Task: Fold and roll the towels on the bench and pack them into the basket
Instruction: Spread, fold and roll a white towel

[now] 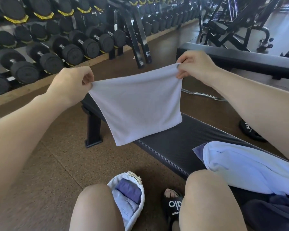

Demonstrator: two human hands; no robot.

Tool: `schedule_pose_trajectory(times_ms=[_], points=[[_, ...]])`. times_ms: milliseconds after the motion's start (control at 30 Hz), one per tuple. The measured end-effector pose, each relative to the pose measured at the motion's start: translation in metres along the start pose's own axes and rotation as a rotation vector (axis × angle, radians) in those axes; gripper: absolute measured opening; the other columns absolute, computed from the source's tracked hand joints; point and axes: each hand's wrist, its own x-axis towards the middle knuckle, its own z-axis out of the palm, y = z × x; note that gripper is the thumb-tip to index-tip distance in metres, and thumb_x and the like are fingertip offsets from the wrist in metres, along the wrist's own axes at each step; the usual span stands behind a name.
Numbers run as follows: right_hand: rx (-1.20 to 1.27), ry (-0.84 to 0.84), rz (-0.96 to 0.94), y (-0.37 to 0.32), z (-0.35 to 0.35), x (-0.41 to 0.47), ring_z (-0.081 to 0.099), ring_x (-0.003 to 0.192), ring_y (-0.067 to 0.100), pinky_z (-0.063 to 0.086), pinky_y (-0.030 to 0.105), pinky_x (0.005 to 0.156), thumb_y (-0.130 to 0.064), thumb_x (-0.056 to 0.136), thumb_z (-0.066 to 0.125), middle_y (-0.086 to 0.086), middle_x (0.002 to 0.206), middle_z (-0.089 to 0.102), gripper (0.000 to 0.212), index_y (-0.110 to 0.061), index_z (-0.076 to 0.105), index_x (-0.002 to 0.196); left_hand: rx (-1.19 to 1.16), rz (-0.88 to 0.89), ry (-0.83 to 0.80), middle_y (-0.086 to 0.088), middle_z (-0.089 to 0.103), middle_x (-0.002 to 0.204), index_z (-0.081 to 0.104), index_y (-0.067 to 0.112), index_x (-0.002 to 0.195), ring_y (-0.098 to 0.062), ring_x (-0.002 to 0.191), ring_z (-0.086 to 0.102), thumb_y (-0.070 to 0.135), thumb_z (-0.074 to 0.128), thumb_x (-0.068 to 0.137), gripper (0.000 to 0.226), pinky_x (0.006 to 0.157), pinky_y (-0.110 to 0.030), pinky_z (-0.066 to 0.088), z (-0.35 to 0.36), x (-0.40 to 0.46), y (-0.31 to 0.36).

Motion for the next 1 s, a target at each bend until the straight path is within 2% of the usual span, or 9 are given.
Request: schedule_pose_trajectory(times_ms=[133, 300, 400, 467, 600, 700, 833, 933, 1000], points=[[0.039, 0.116, -0.006, 0.004, -0.001, -0.002, 0.075, 0.069, 0.027, 0.062, 0.043, 0.08, -0.011, 0.092, 0.065, 0.013, 0.075, 0.072, 0.005, -0.012, 0.069, 0.09, -0.038, 0.011, 0.015, -0.005, 0.062, 0.094, 0.056, 0.022, 0.097, -0.032, 0.085, 0.059, 0.009, 0.055, 0.096, 0.012, 0.07, -0.04, 0.046, 0.002, 0.002, 0.003], [-0.098, 0.222, -0.005, -0.001, 0.001, -0.007, 0.063, 0.057, 0.007, 0.05, 0.016, 0.061, -0.018, 0.09, 0.065, 0.001, 0.07, 0.068, 0.009, -0.012, 0.071, 0.094, -0.178, -0.167, -0.087, -0.006, 0.062, 0.107, 0.068, 0.021, 0.1, -0.026, 0.089, 0.056, 0.007, 0.047, 0.096, 0.026, 0.072, -0.034, 0.043, -0.003, 0.01, 0.016], [-0.092, 0.184, 0.026, -0.006, 0.002, -0.011, 0.057, 0.082, 0.006, 0.04, 0.019, 0.066, -0.018, 0.087, 0.066, -0.004, 0.085, 0.064, 0.007, -0.018, 0.072, 0.09, -0.31, -0.195, -0.079, -0.003, 0.062, 0.099, 0.068, 0.023, 0.102, -0.018, 0.078, 0.056, 0.012, 0.046, 0.097, 0.025, 0.062, -0.029, 0.041, -0.004, 0.011, 0.034], [-0.076, 0.132, 0.022, -0.011, 0.005, -0.014, 0.057, 0.087, 0.007, 0.041, 0.021, 0.07, -0.016, 0.086, 0.064, -0.003, 0.09, 0.065, 0.009, -0.017, 0.072, 0.088, -0.379, -0.18, -0.089, 0.0, 0.062, 0.095, 0.068, 0.022, 0.099, -0.017, 0.082, 0.06, 0.013, 0.046, 0.097, 0.024, 0.067, -0.028, 0.048, -0.006, 0.012, 0.05], [-0.059, 0.07, -0.043, -0.027, 0.016, -0.027, 0.058, 0.079, 0.011, 0.047, 0.028, 0.073, -0.017, 0.083, 0.061, -0.003, 0.081, 0.064, 0.01, -0.018, 0.068, 0.077, -0.659, -0.254, -0.174, 0.0, 0.063, 0.095, 0.066, 0.018, 0.08, -0.019, 0.09, 0.065, 0.004, 0.043, 0.094, 0.03, 0.084, -0.034, 0.059, -0.005, 0.02, 0.086], [-0.058, 0.017, -0.097, -0.044, 0.028, -0.04, 0.057, 0.07, 0.007, 0.046, 0.024, 0.065, -0.015, 0.085, 0.062, -0.004, 0.077, 0.061, 0.01, -0.009, 0.071, 0.084, -0.745, -0.286, -0.258, -0.005, 0.066, 0.094, 0.068, 0.014, 0.081, -0.017, 0.087, 0.067, 0.001, 0.046, 0.093, 0.028, 0.089, -0.036, 0.06, 0.0, 0.025, 0.107], [-0.006, -0.067, -0.152, -0.06, 0.047, -0.06, 0.062, 0.057, 0.01, 0.051, 0.02, 0.054, -0.013, 0.085, 0.069, 0.001, 0.073, 0.066, 0.009, -0.007, 0.071, 0.091, -0.817, -0.324, -0.294, -0.005, 0.069, 0.09, 0.07, 0.01, 0.093, -0.018, 0.08, 0.07, 0.011, 0.057, 0.092, 0.014, 0.082, -0.031, 0.061, 0.007, 0.028, 0.122], [0.072, -0.107, -0.161, -0.061, 0.06, -0.068, 0.072, 0.072, 0.019, 0.059, 0.027, 0.06, -0.014, 0.084, 0.074, 0.008, 0.086, 0.072, 0.017, -0.01, 0.067, 0.099, -0.861, -0.268, -0.342, 0.001, 0.072, 0.081, 0.07, 0.016, 0.088, -0.012, 0.073, 0.071, 0.035, 0.055, 0.098, 0.027, 0.069, -0.024, 0.058, 0.008, 0.025, 0.126], [0.104, -0.107, -0.161, -0.06, 0.064, -0.07, 0.072, 0.074, 0.017, 0.061, 0.027, 0.063, -0.013, 0.084, 0.076, 0.009, 0.089, 0.073, 0.026, -0.009, 0.062, 0.105, -0.822, -0.213, -0.352, 0.005, 0.073, 0.079, 0.072, 0.017, 0.093, -0.007, 0.071, 0.073, 0.039, 0.056, 0.098, 0.028, 0.07, -0.023, 0.06, 0.008, 0.023, 0.124]])
